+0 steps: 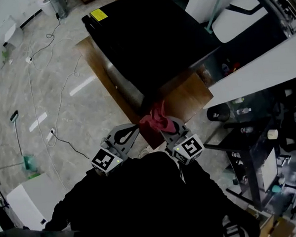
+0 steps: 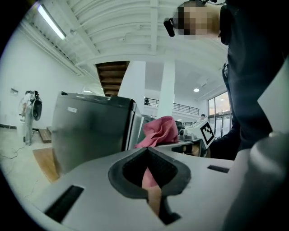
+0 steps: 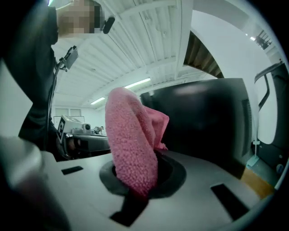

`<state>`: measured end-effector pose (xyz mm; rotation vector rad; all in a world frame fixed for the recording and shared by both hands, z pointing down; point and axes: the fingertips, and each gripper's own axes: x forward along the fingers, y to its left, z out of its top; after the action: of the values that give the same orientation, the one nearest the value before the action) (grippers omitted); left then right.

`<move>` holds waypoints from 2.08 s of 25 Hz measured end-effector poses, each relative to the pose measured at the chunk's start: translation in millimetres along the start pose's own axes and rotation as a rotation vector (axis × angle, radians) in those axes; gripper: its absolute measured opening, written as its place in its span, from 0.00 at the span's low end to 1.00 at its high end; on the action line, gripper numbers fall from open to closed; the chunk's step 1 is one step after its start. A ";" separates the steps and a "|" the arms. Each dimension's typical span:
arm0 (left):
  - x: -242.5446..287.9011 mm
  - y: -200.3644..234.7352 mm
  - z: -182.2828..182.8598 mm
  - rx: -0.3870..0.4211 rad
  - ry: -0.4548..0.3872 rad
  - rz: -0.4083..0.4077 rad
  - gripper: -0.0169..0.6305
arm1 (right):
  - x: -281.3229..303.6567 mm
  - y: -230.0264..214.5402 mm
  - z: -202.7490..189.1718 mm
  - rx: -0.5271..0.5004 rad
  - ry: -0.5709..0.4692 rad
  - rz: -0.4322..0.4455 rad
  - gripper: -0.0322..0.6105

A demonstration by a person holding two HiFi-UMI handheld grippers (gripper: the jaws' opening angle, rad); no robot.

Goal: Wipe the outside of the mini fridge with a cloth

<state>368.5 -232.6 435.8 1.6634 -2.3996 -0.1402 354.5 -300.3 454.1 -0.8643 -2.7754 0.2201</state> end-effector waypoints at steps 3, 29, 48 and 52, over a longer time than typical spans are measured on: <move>-75.9 33.7 5.8 0.007 -0.029 0.058 0.04 | 46.2 84.9 7.9 0.026 0.002 0.102 0.10; -410.5 249.2 42.1 0.002 -0.157 0.531 0.04 | 354.2 372.1 43.5 -0.100 -0.012 0.568 0.10; -421.6 542.6 121.9 0.052 -0.188 0.674 0.04 | 646.0 305.1 132.4 -0.114 -0.105 0.602 0.10; -409.5 605.5 139.3 0.054 -0.211 0.630 0.04 | 697.0 280.2 146.7 -0.096 -0.116 0.553 0.10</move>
<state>-78.8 358.6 371.4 0.8699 -2.9769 -0.1492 -90.2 317.3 372.5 -1.6808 -2.5972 0.2324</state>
